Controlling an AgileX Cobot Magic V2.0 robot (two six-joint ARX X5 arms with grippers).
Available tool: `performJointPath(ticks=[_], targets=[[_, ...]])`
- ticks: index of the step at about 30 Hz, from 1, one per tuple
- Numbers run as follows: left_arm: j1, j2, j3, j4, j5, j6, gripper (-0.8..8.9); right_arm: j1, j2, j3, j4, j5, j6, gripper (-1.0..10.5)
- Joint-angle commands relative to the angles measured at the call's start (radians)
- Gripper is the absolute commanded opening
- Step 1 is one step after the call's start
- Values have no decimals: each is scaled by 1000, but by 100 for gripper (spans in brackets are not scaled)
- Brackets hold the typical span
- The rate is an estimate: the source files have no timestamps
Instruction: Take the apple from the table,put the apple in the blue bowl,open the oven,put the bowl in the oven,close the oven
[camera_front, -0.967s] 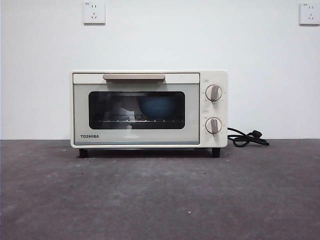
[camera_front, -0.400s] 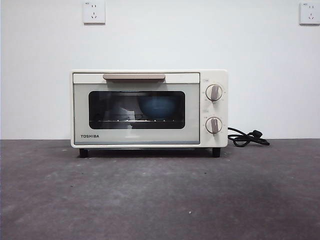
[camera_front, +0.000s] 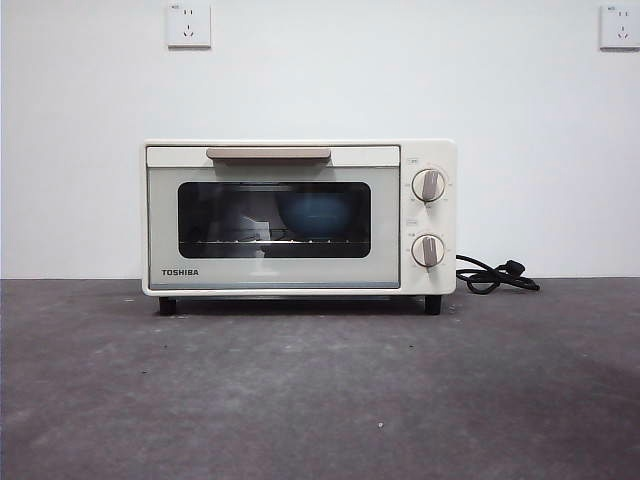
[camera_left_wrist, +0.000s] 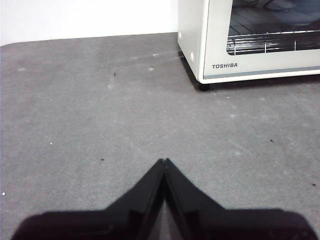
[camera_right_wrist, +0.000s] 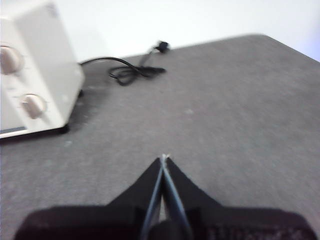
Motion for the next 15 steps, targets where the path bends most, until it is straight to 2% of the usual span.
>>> performJointPath(ticks=[1, 6, 12, 15], targets=[[1, 0, -10, 5, 0, 10, -4, -2, -37, -60, 57, -35, -37, 2], [1, 0, -10, 5, 0, 10, -4, -8, -55, -92, 79, -54, -59, 1], [1, 0, -10, 5, 0, 10, -4, -8, -55, -92, 78, -47, -143, 1], [1, 0, -10, 5, 0, 10, -4, -8, -55, -92, 76, -47, -157, 2]])
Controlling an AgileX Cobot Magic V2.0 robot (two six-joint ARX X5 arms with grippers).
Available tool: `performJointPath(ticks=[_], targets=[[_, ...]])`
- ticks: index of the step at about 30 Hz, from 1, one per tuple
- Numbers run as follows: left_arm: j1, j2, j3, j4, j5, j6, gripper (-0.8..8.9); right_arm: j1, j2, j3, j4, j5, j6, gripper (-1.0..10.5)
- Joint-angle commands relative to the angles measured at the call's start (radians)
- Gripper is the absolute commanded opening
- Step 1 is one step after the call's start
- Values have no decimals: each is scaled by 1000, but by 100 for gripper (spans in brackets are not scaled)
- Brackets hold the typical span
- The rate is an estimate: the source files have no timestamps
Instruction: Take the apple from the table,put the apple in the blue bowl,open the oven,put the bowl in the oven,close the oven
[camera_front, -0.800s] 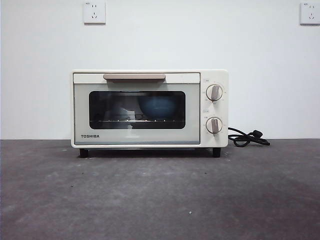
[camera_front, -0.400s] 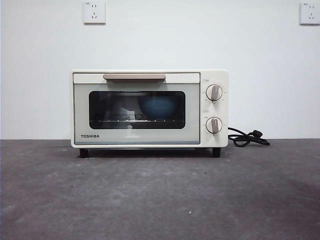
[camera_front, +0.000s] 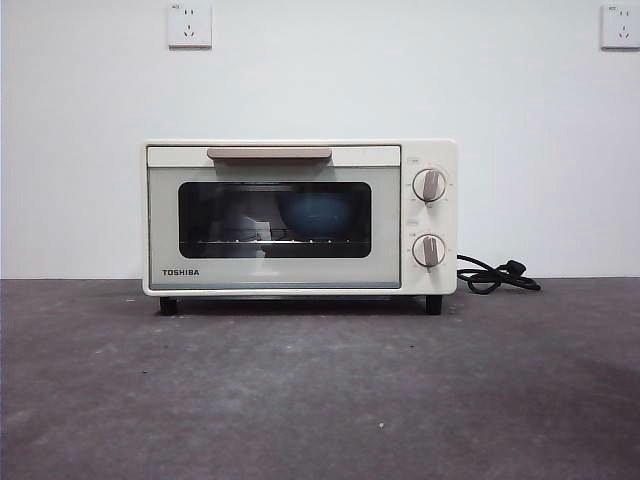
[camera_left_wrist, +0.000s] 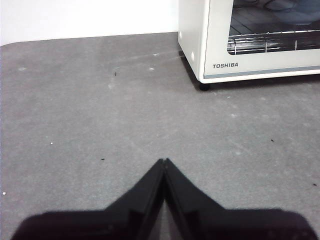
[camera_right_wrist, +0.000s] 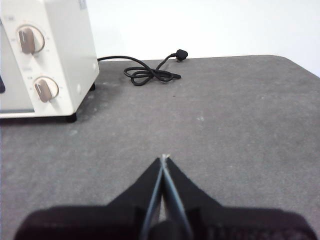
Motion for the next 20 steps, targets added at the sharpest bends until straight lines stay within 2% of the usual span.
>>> performJointPath(ticks=[1, 20], targets=[[1, 0, -10, 5, 0, 10, -4, -2, -3, -8, 6, 1, -29, 1], [2, 0, -10, 5, 0, 10, -4, -2, -1, -8, -42, 5, -29, 1]])
